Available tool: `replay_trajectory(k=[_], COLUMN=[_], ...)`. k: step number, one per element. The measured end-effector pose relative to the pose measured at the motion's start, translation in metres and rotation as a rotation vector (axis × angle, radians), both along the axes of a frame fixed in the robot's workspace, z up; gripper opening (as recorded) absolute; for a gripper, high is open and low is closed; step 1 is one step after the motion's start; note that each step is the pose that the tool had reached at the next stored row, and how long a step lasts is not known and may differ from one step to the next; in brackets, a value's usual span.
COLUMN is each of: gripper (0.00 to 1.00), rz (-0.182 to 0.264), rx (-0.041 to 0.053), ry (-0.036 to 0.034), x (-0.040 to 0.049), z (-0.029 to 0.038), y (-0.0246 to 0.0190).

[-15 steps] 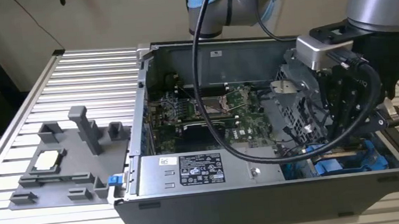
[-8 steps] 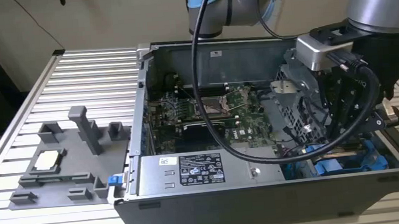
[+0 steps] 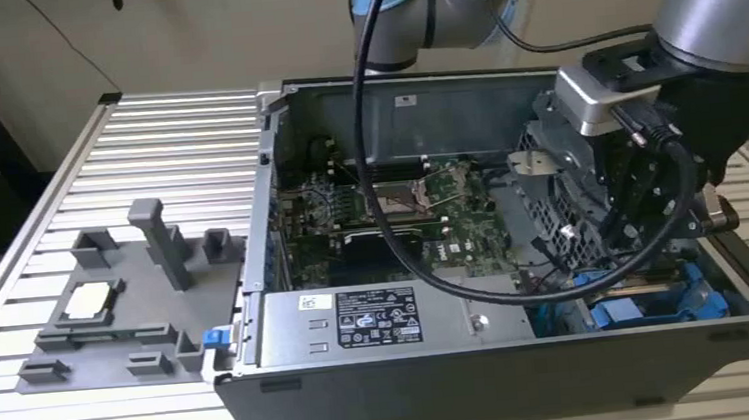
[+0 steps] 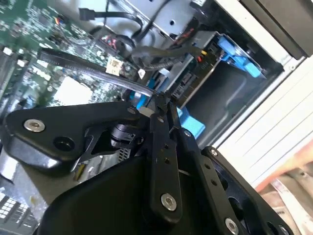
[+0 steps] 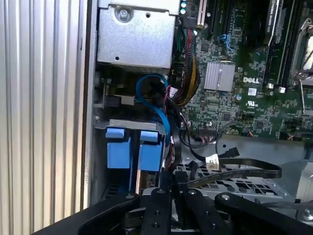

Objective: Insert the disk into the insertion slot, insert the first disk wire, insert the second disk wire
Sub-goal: 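Insert the second disk wire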

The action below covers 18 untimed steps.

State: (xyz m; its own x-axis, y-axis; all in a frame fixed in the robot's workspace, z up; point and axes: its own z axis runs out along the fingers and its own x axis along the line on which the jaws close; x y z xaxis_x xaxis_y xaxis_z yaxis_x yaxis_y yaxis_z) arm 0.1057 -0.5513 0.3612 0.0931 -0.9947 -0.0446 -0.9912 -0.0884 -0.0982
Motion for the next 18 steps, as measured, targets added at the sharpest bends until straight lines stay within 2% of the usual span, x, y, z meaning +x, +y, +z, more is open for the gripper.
replay_trajectory(k=[1, 2, 5, 7, 11, 15, 18], gripper=[0.16, 0.16, 0.16, 0.16, 0.16, 0.16, 0.16], rz=[0.0, 0.0, 0.0, -0.001, -0.001, -0.017, -0.047], rx=[0.0074, 0.0099, 0.0111, 0.0111, 0.0109, 0.0115, 0.0126], ry=[-0.0001, 0.0, 0.0013, 0.0076, 0.0258, 0.0276, 0.0275], x=[0.0003, 0.0004, 0.0014, 0.0031, 0.0074, 0.0078, 0.008], z=[0.0, 0.0, 0.0, 0.0, 0.0, -0.001, -0.003], y=[-0.0015, -0.0033, -0.0089, -0.0115, -0.0152, -0.0169, -0.017])
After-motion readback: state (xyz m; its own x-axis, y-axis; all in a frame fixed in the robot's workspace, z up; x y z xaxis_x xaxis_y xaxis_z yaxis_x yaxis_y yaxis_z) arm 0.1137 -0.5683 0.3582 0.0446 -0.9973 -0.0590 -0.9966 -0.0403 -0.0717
